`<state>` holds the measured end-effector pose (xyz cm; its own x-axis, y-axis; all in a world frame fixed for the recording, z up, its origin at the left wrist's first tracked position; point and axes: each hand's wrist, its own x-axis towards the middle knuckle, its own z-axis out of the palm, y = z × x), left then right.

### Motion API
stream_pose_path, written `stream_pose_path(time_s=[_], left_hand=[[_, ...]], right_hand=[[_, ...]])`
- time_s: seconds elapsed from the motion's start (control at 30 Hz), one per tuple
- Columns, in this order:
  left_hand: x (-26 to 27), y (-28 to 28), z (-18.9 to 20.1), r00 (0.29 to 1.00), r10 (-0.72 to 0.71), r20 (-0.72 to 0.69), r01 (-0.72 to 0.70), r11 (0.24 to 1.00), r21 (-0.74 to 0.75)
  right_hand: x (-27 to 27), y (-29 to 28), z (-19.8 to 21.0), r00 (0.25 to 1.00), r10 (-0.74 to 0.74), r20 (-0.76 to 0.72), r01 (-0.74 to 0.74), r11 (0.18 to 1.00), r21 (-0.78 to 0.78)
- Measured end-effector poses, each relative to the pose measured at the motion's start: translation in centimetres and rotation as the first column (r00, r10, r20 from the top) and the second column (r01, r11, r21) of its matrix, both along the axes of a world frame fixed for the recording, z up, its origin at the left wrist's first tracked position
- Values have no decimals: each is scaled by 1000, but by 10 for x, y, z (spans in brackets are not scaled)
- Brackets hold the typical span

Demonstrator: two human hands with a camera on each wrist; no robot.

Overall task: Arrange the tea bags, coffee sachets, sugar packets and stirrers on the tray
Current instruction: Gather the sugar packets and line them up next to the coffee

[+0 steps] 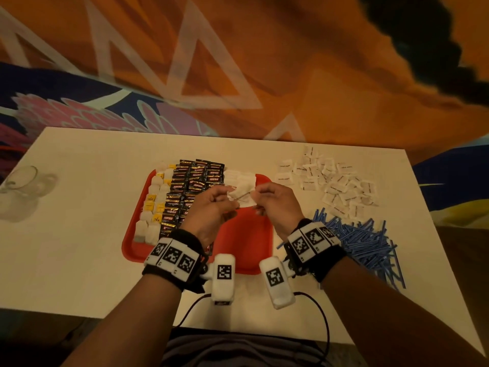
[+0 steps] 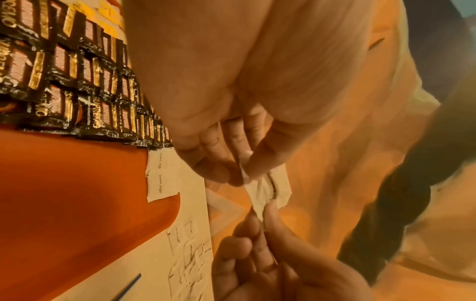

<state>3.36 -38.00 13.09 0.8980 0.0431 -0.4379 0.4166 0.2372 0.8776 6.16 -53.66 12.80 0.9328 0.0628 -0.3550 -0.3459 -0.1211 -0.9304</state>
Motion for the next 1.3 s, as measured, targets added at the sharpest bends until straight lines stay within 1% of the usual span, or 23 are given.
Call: stream_pose_path(time_s=[0.07,0.13,0.17,0.2,0.23,0.27,0.33,0.37,0.43,0.47,0.53,0.7,0.73,0.83,0.87,0.9,1.03,1.1,1.13,1.17,1.23,1.27,1.3], left_hand=[[1,4,2,999,-43,-7,44,998,39],[1,9,4,995,-102,7,101,990,102],[2,13,4,993,-113,20,109,985,132],[3,17,4,994,-103,31,97,983,154],[4,21,4,996,-79,39,72,983,169],[5,27,2,998,-51,41,44,984,170],[5,36,1,1000,2,21,-4,995,99],[5,41,0,1000,26,-2,-26,999,32],[5,50,0,998,43,-42,-46,996,-78],[5,55,1,998,35,-48,-40,994,-99],[6,64,0,999,14,-40,-19,994,-103],[9,82,-1,999,14,-34,-17,995,-94],[9,85,-1,999,23,-36,-27,993,-117],[10,96,-3,999,28,-46,-36,983,-179],[10,100,-4,999,18,-43,-25,982,-186],[10,102,-4,999,4,-39,-11,982,-189],[9,110,-7,998,-50,-41,42,981,-188],[10,111,-9,995,-77,-57,66,982,-174],[10,111,-10,995,-80,-67,67,983,-169],[11,110,-11,994,-74,-75,61,984,-167],[12,106,-14,995,-47,-91,31,984,-176],[13,104,-15,995,-31,-97,13,984,-180],[14,101,-15,995,-15,-103,-5,983,-185]], right_hand=[[-1,6,1,998,56,0,-56,998,-43],[0,12,8,985,167,30,-162,979,-125],[0,14,11,976,211,50,-199,965,-172],[1,17,13,972,222,75,-202,955,-216],[1,21,13,974,197,110,-165,954,-251],[1,26,12,979,133,153,-88,959,-270],[-1,37,9,981,-15,195,59,974,-221],[-3,44,9,985,-40,168,71,980,-186],[-7,57,8,997,20,81,-9,991,-133],[-8,63,7,997,49,65,-41,992,-118],[-7,71,7,998,16,59,-10,995,-101],[-6,92,8,978,-201,47,202,979,-6],[-8,96,8,978,-208,28,207,978,12],[-15,105,7,995,-101,7,101,995,14],[-16,108,7,996,-89,9,89,996,27],[-17,110,8,995,-98,-9,99,993,63],[-17,117,5,967,-195,-163,229,946,228],[-17,119,1,967,-216,-132,238,953,186],[-18,119,-2,968,-237,-76,245,962,119],[-18,119,-4,961,-275,-13,275,960,51],[-16,117,-12,916,-393,85,397,917,-45],[-15,115,-15,894,-438,97,443,895,-47],[-14,113,-17,891,-449,69,452,892,-28]])
